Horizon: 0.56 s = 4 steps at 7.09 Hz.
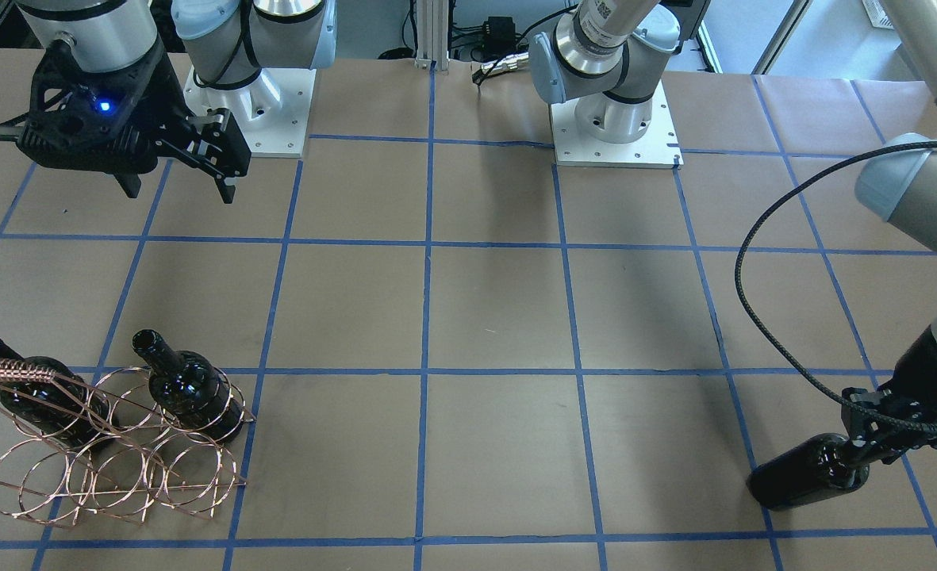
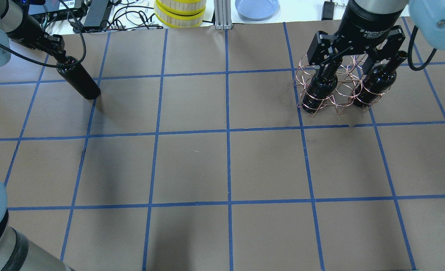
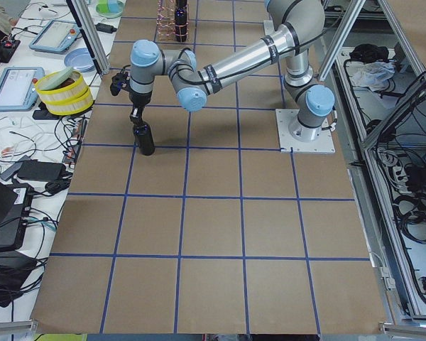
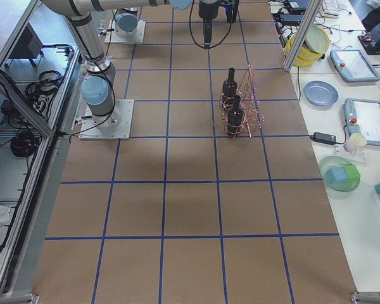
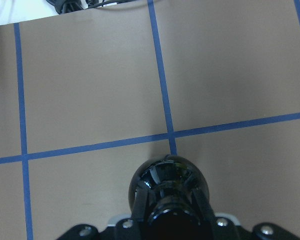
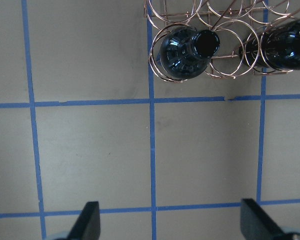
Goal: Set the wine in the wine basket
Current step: 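Carry the dark wine bottle with the left gripper toward the table center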
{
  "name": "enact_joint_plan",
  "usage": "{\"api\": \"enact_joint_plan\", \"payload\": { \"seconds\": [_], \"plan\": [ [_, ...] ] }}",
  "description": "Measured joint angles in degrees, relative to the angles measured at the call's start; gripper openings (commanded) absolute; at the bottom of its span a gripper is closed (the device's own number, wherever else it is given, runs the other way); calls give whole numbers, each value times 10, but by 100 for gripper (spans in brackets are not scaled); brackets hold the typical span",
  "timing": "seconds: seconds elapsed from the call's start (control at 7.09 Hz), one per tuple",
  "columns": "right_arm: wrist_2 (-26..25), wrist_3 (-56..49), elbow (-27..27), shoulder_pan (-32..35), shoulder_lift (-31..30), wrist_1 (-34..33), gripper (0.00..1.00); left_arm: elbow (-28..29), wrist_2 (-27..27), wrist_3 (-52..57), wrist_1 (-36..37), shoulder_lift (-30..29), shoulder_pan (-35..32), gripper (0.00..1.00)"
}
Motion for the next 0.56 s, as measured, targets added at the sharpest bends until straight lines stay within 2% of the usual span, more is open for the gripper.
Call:
{"api": "enact_joint_plan", "payload": {
  "seconds": [0.28,0.56],
  "plan": [
    [0,3,16,1,-1,-33,100,-2,1,-29,-5,17,-7,9],
    [4,5,16,2,-4,-37,100,-15,2,-92,-29,57,-42,5]
  ]
}}
